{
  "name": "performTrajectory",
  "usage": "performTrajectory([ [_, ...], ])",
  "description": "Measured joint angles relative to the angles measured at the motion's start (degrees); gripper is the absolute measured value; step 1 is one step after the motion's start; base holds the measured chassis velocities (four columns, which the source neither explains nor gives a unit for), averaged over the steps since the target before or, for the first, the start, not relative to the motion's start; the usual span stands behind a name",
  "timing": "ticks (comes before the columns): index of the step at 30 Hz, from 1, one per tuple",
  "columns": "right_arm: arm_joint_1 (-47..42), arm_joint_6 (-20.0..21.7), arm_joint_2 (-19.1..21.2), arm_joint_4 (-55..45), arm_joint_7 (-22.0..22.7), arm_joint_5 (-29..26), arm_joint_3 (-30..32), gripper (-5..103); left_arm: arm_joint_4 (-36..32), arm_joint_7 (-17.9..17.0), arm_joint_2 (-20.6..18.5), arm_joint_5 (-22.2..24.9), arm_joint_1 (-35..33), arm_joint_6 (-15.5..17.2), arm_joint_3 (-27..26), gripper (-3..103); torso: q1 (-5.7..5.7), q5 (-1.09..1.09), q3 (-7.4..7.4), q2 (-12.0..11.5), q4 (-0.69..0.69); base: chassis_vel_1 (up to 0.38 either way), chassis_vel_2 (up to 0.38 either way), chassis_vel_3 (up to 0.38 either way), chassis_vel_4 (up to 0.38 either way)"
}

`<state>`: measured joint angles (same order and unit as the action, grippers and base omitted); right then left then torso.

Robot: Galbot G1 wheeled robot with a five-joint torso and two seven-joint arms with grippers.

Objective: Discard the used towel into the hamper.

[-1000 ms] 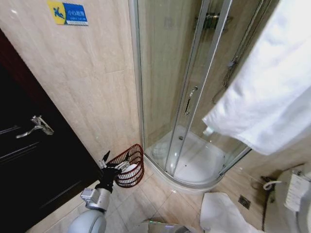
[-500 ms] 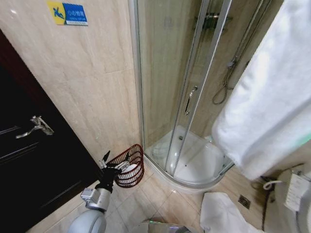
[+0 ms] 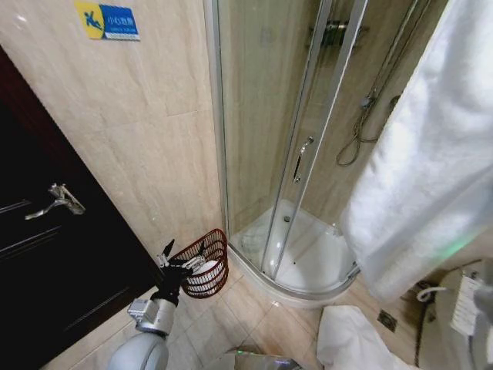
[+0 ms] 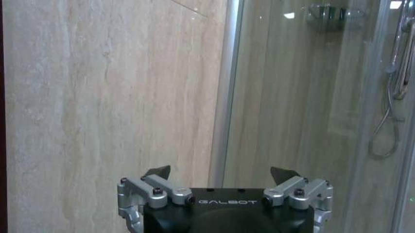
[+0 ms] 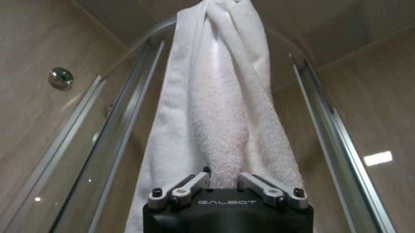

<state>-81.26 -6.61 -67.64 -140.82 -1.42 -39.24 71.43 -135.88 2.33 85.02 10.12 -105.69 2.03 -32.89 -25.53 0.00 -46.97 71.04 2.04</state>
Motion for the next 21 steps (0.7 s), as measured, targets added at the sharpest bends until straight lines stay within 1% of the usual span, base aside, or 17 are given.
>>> performTrajectory([
  [4,-1.8,-3.4,-2.4,1.4,-1.2,2.9,-2.0,6,0.0,0.0,0.0,0.0,0.0,0.0,0.0,100,0.00,-0.01,0.00,0.0,0.00,0.000,0.000,0.000,0.000],
  [6,-2.0,-3.7,-2.7,1.5,-1.3,3.1,-2.2,6,0.0,0.0,0.0,0.0,0.0,0.0,0.0,100,0.00,-0.01,0.00,0.0,0.00,0.000,0.000,0.000,0.000],
  [9,-3.1,-5.3,-4.9,2.3,-2.0,4.7,-3.6,6,0.0,0.0,0.0,0.0,0.0,0.0,0.0,100,0.00,0.01,0.00,0.0,0.00,0.000,0.000,0.000,0.000],
  [10,-3.1,-5.3,-4.9,2.3,-2.0,4.7,-3.6,6,0.0,0.0,0.0,0.0,0.0,0.0,0.0,100,0.00,0.01,0.00,0.0,0.00,0.000,0.000,0.000,0.000],
  [13,-4.3,-8.2,-7.5,4.1,-3.5,7.9,-5.1,6,0.0,0.0,0.0,0.0,0.0,0.0,0.0,100,0.00,0.01,0.00,0.0,0.00,0.000,0.000,0.000,0.000],
  [21,-7.2,-11.1,-10.4,3.5,-6.0,8.7,-7.4,6,0.0,0.0,0.0,0.0,0.0,0.0,0.0,100,0.00,-0.01,0.00,0.0,0.00,0.000,0.000,0.000,0.000],
])
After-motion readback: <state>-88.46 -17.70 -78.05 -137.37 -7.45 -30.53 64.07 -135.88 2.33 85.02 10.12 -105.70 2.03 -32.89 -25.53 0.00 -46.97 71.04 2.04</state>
